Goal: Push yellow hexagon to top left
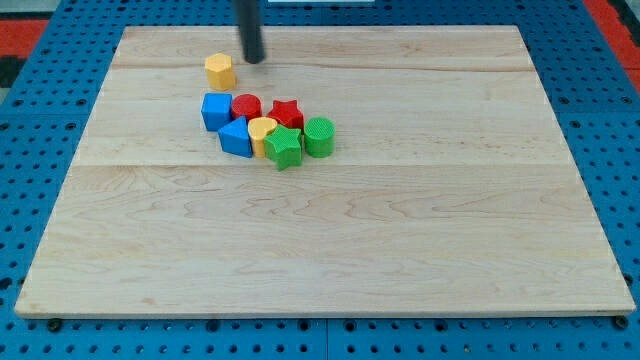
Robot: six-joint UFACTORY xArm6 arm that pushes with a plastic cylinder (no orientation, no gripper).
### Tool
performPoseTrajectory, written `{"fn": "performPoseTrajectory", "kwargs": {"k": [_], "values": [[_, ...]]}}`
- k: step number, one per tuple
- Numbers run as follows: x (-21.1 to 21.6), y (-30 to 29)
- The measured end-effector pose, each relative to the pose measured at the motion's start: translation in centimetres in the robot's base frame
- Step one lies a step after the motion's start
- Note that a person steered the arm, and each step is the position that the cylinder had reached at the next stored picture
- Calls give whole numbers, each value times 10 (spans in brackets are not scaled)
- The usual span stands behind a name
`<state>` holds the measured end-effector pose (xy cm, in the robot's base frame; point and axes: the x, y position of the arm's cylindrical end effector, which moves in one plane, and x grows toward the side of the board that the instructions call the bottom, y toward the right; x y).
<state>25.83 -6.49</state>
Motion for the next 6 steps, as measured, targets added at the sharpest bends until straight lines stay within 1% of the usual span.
{"fn": "performPoseTrajectory", "kwargs": {"k": [2,3,4,5,6], "values": [[32,-18],[40,-48],[38,-82],[16,-119],[-17,-133]]}}
